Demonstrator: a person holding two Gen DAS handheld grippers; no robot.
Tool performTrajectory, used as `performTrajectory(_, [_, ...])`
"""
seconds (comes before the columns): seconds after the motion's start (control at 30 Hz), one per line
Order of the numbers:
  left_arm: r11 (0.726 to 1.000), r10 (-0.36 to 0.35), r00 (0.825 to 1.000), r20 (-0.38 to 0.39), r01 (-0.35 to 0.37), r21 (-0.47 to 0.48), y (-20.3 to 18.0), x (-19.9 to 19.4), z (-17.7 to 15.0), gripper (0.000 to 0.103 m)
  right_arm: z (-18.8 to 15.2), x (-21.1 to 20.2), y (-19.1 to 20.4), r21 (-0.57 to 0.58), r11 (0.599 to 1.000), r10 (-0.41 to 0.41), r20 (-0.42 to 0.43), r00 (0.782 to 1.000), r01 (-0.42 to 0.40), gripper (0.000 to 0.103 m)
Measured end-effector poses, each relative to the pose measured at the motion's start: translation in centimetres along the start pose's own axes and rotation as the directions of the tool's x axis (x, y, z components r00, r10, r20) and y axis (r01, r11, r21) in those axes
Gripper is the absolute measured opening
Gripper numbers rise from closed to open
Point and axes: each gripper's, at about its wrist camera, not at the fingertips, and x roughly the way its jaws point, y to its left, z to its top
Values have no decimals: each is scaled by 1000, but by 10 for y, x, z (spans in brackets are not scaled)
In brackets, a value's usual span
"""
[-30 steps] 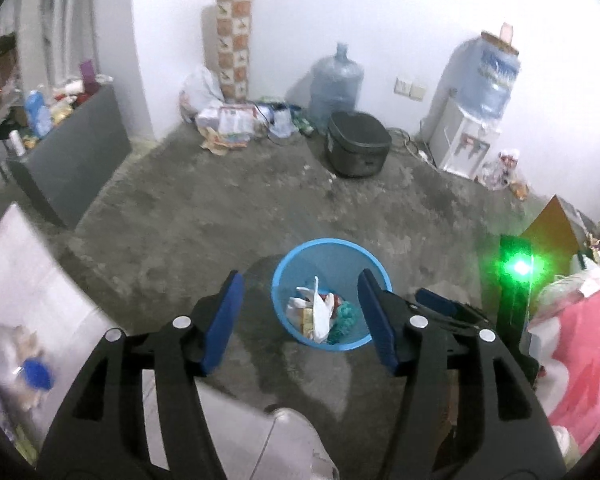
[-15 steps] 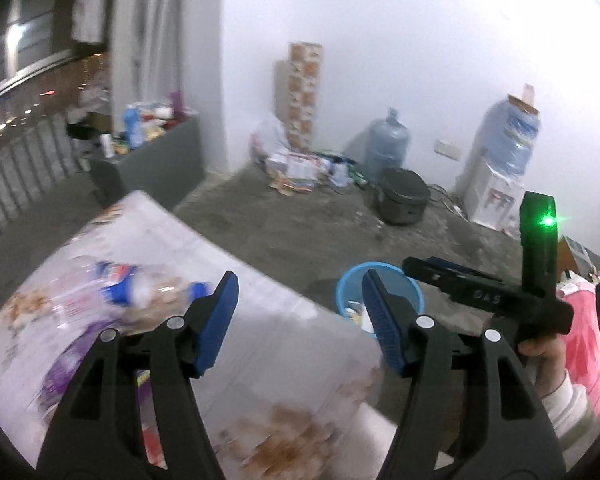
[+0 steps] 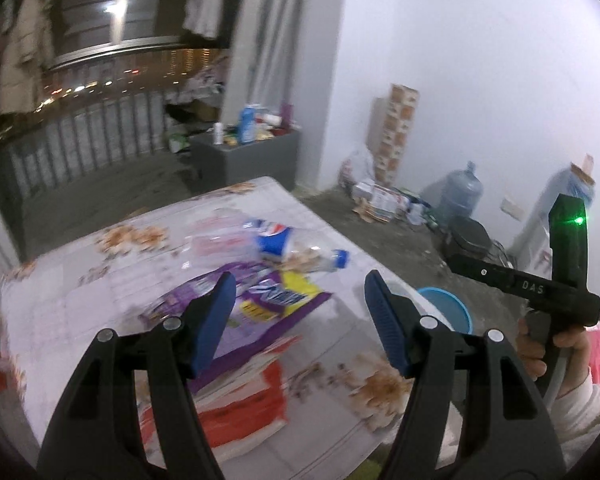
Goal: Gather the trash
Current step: 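Move both grippers back to the table toward the purple snack bag, then grasp the clear plastic cup with left gripper while right gripper grasps the purple snack bag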
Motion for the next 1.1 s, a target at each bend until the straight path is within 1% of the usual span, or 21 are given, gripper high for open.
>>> performTrajectory(0.1, [998, 43, 999, 11, -42, -37, 16, -12, -7, 63, -4, 6, 24, -42, 999, 16, -20, 1000, -17, 70])
performTrajectory(0.13, [996, 67, 998, 13, -66, -54, 25, -17, -10, 63, -5, 9, 29, -49, 999, 20, -26, 999, -21, 70])
performTrajectory(0.33, [980, 166, 985, 45, -159, -123, 63, -44, -25, 63, -9, 17, 43, -58, 998, 32, -63, 998, -36, 70])
performTrajectory(0.5, [971, 186, 982, 38, -178, -158, 85, -46, -35, 63, -8, 31, 50, -59, 998, 30, -101, 994, -36, 70])
performTrajectory(0.63, [974, 160, 987, 7, -157, -165, 95, -33, -40, 63, -9, 44, 52, -33, 997, 64, -143, 988, -69, 70])
performTrajectory(0.73, [975, 133, 991, -17, -134, -179, 102, -24, -44, 63, -9, 58, 50, 17, 994, 108, -177, 978, -107, 70])
performTrajectory(0.87, [970, 101, 993, -59, -112, -216, 118, -7, -48, 63, -8, 80, 47, 113, 980, 187, -215, 959, -166, 70])
performTrajectory(0.97, [966, 60, 996, -66, -74, -247, 127, -3, -51, 63, -8, 100, 46, 180, 964, 234, -242, 942, -194, 70])
performTrajectory(1.07, [970, 34, 998, -61, -48, -236, 131, -1, -53, 63, -10, 119, 44, 238, 948, 272, -264, 925, -211, 70])
performTrajectory(1.1, [972, 30, 997, -65, -44, -229, 131, 0, -54, 63, -11, 124, 43, 254, 943, 282, -271, 920, -214, 68])
